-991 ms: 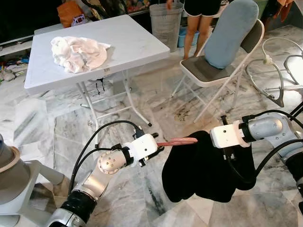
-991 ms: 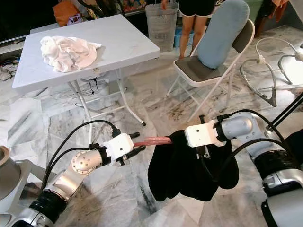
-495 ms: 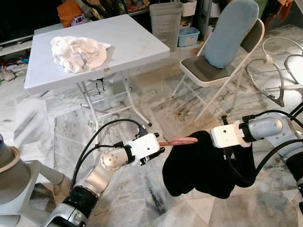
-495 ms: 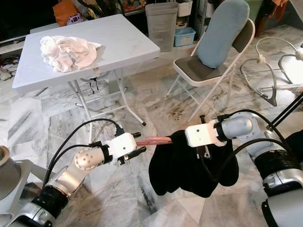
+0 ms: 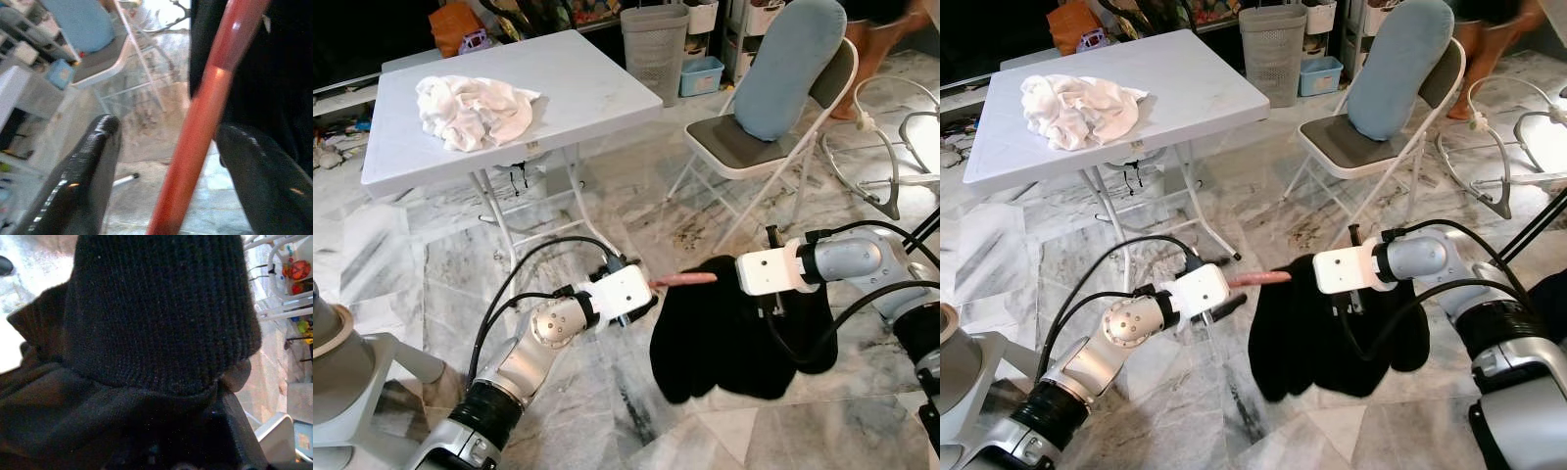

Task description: Hang hanger

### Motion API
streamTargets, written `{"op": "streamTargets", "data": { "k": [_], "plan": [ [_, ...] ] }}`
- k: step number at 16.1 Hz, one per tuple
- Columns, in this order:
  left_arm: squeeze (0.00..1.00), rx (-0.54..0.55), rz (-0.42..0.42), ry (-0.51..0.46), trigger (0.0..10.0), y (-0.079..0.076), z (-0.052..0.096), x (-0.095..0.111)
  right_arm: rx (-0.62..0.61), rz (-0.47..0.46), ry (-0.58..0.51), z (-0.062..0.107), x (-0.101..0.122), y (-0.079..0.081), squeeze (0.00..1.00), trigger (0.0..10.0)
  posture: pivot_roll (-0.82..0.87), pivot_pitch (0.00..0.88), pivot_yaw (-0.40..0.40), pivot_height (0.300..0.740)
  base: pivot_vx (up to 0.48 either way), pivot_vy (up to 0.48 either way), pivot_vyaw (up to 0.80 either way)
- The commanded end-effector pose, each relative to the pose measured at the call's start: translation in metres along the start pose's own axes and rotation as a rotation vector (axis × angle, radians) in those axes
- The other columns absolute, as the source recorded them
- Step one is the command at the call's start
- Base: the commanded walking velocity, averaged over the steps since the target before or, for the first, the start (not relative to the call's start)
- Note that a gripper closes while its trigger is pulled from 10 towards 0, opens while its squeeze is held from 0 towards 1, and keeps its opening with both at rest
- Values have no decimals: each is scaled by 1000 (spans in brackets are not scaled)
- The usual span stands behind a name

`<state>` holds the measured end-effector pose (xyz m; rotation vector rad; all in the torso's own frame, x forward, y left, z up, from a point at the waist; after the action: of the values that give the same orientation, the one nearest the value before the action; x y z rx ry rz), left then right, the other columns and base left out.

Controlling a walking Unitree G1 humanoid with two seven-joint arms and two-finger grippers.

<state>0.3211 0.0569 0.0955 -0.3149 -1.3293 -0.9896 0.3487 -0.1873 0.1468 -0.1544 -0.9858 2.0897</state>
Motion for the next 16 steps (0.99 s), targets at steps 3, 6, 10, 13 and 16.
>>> {"op": "streamTargets", "data": {
  "k": [3,6,10,13,16],
  "plan": [
    [0,20,-29,37,10000,3,5,-8,-34,43,-1,2,3,-12,0,10000,-127,37,80,740,0,0,0],
    [0,6,-30,55,7451,7,3,-11,-28,51,-4,3,2,-11,0,10000,-130,36,82,740,0,0,0],
    [0,-18,-55,60,0,9,-3,-7,-25,53,-4,4,2,-9,0,10000,-136,37,85,740,0,0,0],
    [0,-36,-52,62,0,5,-6,-8,-25,55,-10,3,3,-9,0,10000,-139,38,86,740,0,0,0],
    [0,-36,-41,63,0,3,-6,-10,-24,58,-18,2,4,-9,0,10000,-136,40,83,740,0,0,0]
  ]
}}
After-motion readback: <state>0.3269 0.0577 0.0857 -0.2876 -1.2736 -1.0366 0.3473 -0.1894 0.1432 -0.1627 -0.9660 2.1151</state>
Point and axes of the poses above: a point about 5 cm out from each wrist's last joint towards the gripper, its own z axis pointing back from the gripper into the wrist, its own x axis along the axis of the wrist's last joint, y = z × x, the point moved 2 cm from there along -z, pointing out of the wrist towards the gripper, and after that the axes turned 15 degrees about z, right-handed, at the moved point
